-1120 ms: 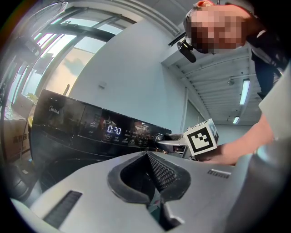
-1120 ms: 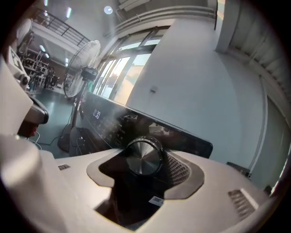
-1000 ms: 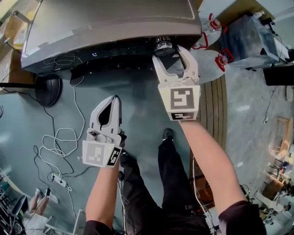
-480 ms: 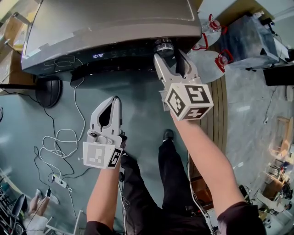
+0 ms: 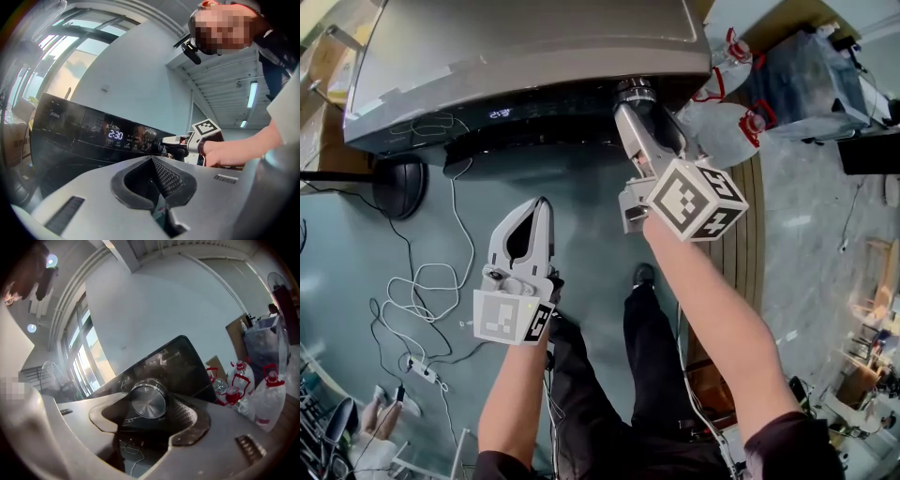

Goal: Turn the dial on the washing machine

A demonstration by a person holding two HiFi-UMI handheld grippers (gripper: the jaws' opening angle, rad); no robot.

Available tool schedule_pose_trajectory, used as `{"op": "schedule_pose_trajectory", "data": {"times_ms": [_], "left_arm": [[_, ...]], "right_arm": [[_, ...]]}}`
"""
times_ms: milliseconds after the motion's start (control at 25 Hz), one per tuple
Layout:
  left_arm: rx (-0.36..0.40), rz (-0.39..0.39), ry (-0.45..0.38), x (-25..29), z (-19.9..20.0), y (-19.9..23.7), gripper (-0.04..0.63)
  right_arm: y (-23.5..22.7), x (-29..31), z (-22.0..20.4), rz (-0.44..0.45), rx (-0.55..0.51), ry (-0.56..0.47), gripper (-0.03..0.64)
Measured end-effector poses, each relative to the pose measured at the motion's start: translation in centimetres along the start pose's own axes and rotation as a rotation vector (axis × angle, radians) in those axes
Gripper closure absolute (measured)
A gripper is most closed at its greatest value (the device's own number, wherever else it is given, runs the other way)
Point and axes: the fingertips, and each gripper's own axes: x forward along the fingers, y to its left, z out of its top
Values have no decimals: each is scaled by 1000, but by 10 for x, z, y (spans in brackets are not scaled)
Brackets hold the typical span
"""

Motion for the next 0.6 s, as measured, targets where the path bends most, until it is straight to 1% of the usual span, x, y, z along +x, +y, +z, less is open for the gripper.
{"op": "schedule_pose_trajectory", "data": {"times_ms": [200,440,480,600], "left_arm": [[-5,-2,5,-1,-2,-2,580],[-11,-1,7,-2,-3,-4,580],[-12,-1,7,-2,-3,-4,580],[-19,-1,12,-4,-5,-4,580]], "right_arm": [[-1,-2,2,31,203,-18,344],[-5,-3,1,55,389,-36,344],[-7,-4,-1,47,421,-34,344],[-19,-10,-12,-20,525,-12,344]]}}
